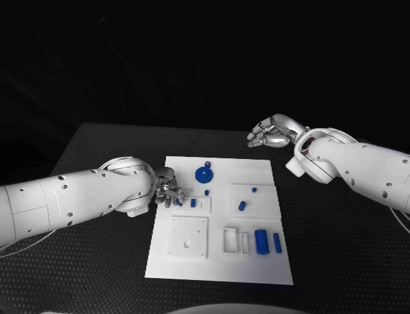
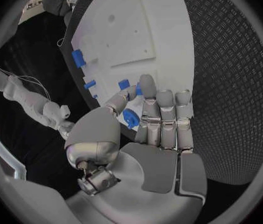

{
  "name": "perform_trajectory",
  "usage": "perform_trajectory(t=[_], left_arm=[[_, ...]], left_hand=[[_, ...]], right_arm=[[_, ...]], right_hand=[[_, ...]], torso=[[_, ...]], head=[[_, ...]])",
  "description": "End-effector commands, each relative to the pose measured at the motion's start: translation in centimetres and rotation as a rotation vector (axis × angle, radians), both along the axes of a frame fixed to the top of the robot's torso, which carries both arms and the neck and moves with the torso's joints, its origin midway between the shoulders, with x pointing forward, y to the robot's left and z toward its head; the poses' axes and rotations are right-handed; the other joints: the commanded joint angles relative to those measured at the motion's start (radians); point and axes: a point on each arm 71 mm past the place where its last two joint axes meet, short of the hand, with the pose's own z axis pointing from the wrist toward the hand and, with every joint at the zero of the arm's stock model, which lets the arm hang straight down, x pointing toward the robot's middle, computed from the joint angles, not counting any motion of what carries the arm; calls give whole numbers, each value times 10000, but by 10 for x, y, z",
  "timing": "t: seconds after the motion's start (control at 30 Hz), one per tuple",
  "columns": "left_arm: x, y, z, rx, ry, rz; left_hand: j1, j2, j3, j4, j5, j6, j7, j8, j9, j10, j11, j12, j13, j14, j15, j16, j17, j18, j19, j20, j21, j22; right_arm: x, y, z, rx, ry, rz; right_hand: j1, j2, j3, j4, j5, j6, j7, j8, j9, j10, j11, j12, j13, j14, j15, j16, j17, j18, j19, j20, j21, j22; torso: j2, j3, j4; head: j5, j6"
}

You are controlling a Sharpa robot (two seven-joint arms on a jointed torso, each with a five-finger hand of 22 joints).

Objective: Assemble the parts on the task board

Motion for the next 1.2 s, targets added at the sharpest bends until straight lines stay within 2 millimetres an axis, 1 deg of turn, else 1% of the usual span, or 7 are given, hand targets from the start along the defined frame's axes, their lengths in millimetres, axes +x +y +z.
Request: perform_trajectory(t=[0.03,0.3,0.4,0.53,0.83,1.03,1.2], left_arm=[[-3,0,-4,226,246,-152],[-2,3,-4,299,238,-89],[-2,3,-4,306,275,-141],[-3,0,-5,292,326,-249],[-1,-2,-5,364,311,-247],[1,-8,-6,435,285,-378],[0,-11,-11,593,379,-506]], left_hand=[[29,106,5,-38,50,662,-620,63,13,32,-72,63,15,53,-25,41,9,-29,52,-944,43,208],[47,99,16,-61,97,674,-627,64,29,38,-78,82,38,56,-25,64,12,-27,48,-950,62,213],[48,98,16,-62,108,679,-629,66,34,41,-80,89,45,59,-26,72,14,-27,49,-951,68,214],[52,95,17,-65,119,684,-631,67,40,44,-82,97,53,62,-27,82,16,-26,49,-952,76,215],[56,81,14,-66,124,689,-633,68,49,46,-87,109,67,65,-28,96,18,-25,53,-955,92,217],[18,36,-29,3,-15,828,-696,151,141,135,-110,265,188,142,-70,248,58,-13,121,-985,197,220],[-32,7,-45,78,-183,886,-754,299,208,175,-120,470,328,177,-125,445,111,5,175,-1028,326,223]], right_arm=[[0,1,1,25,-30,91],[0,1,1,22,-32,80],[0,1,0,21,-26,82],[0,0,0,20,-28,78],[0,0,1,19,-30,70],[0,1,1,22,-29,77],[0,1,1,26,-28,91]], right_hand=[[-27,-10,12,10,12,-84,11,-1,3,-32,4,43,-11,-32,-62,-27,9,-175,-80,-24,-43,99],[-26,-12,14,10,25,-84,11,0,4,-33,4,42,-11,-33,-61,-28,9,-176,-82,-23,-43,100],[-26,-13,14,10,30,-84,11,0,4,-33,4,42,-11,-33,-61,-29,9,-177,-83,-23,-43,101],[-27,-14,14,10,33,-85,12,0,4,-33,4,42,-11,-34,-61,-29,9,-177,-84,-23,-43,102],[-26,-15,14,10,40,-85,12,0,4,-33,4,42,-11,-34,-61,-30,10,-178,-85,-23,-43,104],[-23,-17,16,9,45,-85,11,1,5,-33,4,42,-11,-35,-61,-30,10,-178,-87,-23,-43,105],[-22,-17,17,8,48,-85,11,1,5,-33,3,43,-11,-36,-61,-30,10,-178,-87,-23,-43,106]], torso=[[0,-3,-3],[-2,-3,3],[-4,-4,14],[-2,-5,2],[1,-1,2],[1,1,2],[5,-3,-18]], head=[[1,-19],[4,-31],[-13,-44],[2,-49],[-5,-50],[1,-57],[-3,-61]])
